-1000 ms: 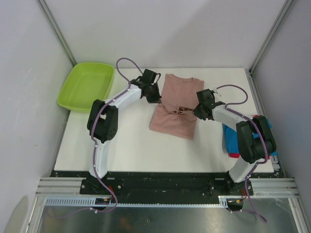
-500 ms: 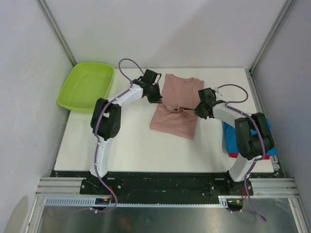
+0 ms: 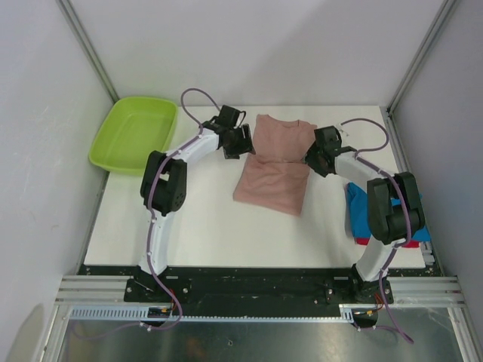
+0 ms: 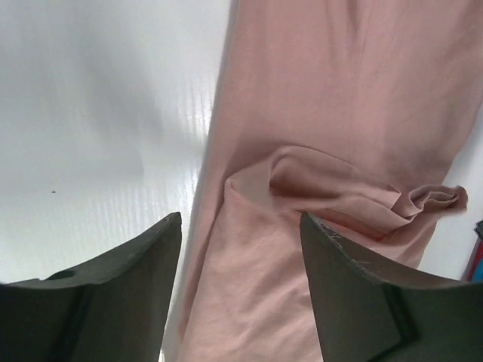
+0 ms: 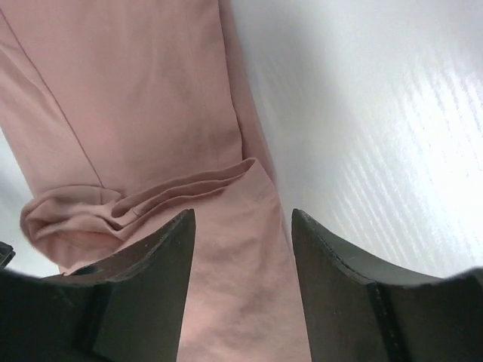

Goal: Fold and stack the t-shirts
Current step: Fold the folded rectangular tshirt in 1/3 of the way

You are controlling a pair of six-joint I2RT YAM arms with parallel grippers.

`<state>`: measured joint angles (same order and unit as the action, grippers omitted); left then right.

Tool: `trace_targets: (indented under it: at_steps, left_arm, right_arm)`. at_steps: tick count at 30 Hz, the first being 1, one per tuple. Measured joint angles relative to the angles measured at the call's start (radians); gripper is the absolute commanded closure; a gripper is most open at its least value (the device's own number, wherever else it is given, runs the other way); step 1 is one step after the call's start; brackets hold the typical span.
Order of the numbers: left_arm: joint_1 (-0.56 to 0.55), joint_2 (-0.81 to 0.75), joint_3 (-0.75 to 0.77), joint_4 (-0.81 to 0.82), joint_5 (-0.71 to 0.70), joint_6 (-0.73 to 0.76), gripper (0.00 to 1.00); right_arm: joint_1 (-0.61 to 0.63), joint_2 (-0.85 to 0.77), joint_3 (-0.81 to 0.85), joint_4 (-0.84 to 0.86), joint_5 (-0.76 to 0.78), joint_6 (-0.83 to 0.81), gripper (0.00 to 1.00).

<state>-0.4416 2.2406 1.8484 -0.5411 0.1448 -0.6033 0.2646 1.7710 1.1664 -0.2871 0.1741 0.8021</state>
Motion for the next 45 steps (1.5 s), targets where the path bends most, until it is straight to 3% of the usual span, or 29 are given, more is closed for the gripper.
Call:
trace_targets:
  at_steps: [2, 6, 8, 14, 21, 29, 45]
  left_arm:
    - [0.008, 0.0, 0.0, 0.002, -0.003, 0.013, 0.35]
    - [0.014, -0.046, -0.055, 0.012, -0.006, 0.031, 0.64]
    - [0.014, -0.081, -0.097, 0.014, -0.001, 0.034, 0.76]
    - [-0.014, -0.143, -0.192, 0.041, 0.045, 0.034, 0.89]
    - [-0.047, -0.116, -0.179, 0.066, 0.135, 0.025, 0.89]
    - [-0.026, 0.049, -0.049, 0.114, 0.167, 0.005, 0.81]
    - [0.024, 0.091, -0.038, 0.142, 0.126, -0.017, 0.8]
  right_arm:
    - [-0.006, 0.0, 0.023, -0.013, 0.001, -0.025, 0.47]
    - [0.005, -0.014, 0.044, -0.049, 0.002, -0.075, 0.67]
    - [0.03, -0.021, 0.044, -0.068, 0.002, -0.092, 0.7]
    - [0.126, -0.014, 0.054, -0.084, -0.029, -0.121, 0.73]
    - [0.126, 0.114, 0.138, -0.066, -0.077, -0.134, 0.73]
    - [0.074, 0.272, 0.265, -0.083, -0.12, -0.142, 0.71]
    - [0.012, 0.282, 0.289, -0.114, -0.182, -0.139, 0.7]
